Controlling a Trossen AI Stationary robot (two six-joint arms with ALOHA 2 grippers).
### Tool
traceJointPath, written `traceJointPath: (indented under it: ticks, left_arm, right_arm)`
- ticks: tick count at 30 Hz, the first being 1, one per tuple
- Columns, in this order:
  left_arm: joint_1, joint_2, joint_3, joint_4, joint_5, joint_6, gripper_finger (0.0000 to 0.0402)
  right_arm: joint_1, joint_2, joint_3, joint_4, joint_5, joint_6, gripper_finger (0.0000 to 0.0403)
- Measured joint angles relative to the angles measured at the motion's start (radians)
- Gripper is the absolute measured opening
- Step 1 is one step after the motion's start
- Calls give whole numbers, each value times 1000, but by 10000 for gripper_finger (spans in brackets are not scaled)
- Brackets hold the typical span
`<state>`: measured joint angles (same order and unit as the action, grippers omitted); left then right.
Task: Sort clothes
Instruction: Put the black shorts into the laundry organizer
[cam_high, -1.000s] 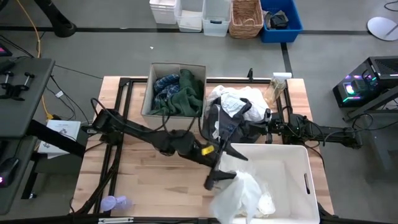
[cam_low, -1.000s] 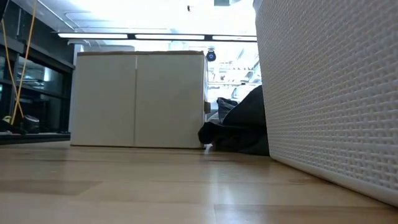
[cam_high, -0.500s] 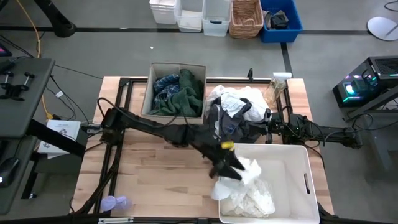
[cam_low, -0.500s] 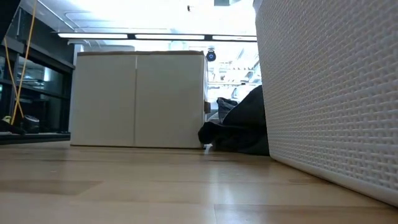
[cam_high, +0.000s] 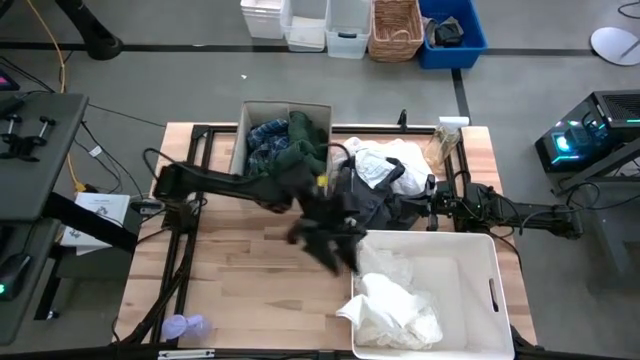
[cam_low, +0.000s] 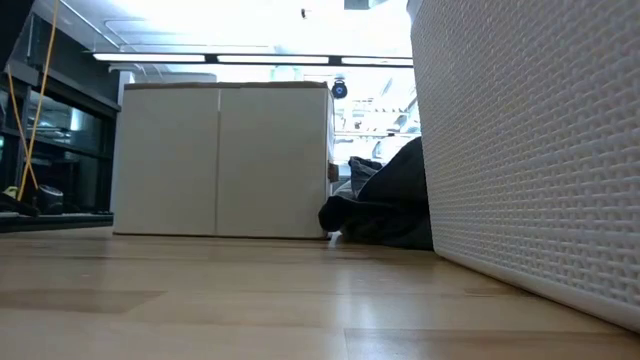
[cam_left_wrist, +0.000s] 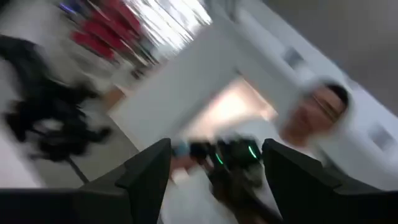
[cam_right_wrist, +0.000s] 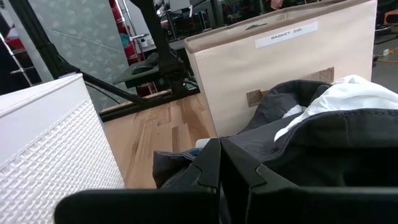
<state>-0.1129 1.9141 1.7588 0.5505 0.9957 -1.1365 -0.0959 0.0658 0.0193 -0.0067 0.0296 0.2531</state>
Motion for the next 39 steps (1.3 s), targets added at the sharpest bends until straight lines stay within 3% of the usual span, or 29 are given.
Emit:
traceJointPath:
  ticks: [4,6,8,11,14,16,18,28,33,39]
  left_arm:
    - [2,-78,-3,-152,151,57,227]
    - [0,-134,-7,-354,157,187,220]
    - [-6,-213,-25,-631,113,409,211]
    - [-14,-330,-49,-1132,-163,776,198]
    - [-24,-450,-129,-1343,-538,904,186]
    - [-24,-552,-206,-1319,-690,909,180]
    - [-12,-657,-294,-1244,-759,906,176]
    - [71,-1076,-834,-700,-856,705,172]
    - [76,-1171,-1004,-491,-999,586,172]
    - [76,-1181,-1039,-358,-1179,521,172]
  right_arm:
    - [0,1,0,0,0,0,1]
    - [0,0,0,1,0,0,1]
    - [0,1,0,0,0,0,1]
    - [0,0,0,0,0,0,1]
    - [0,0,0,0,0,0,1]
    - [0,0,0,1,0,0,1]
    - [0,0,0,0,0,0,1]
    - [0,0,0,0,0,0,1]
    - [0,0,0,1,0,0,1]
    - [0,0,0,0,0,0,1]
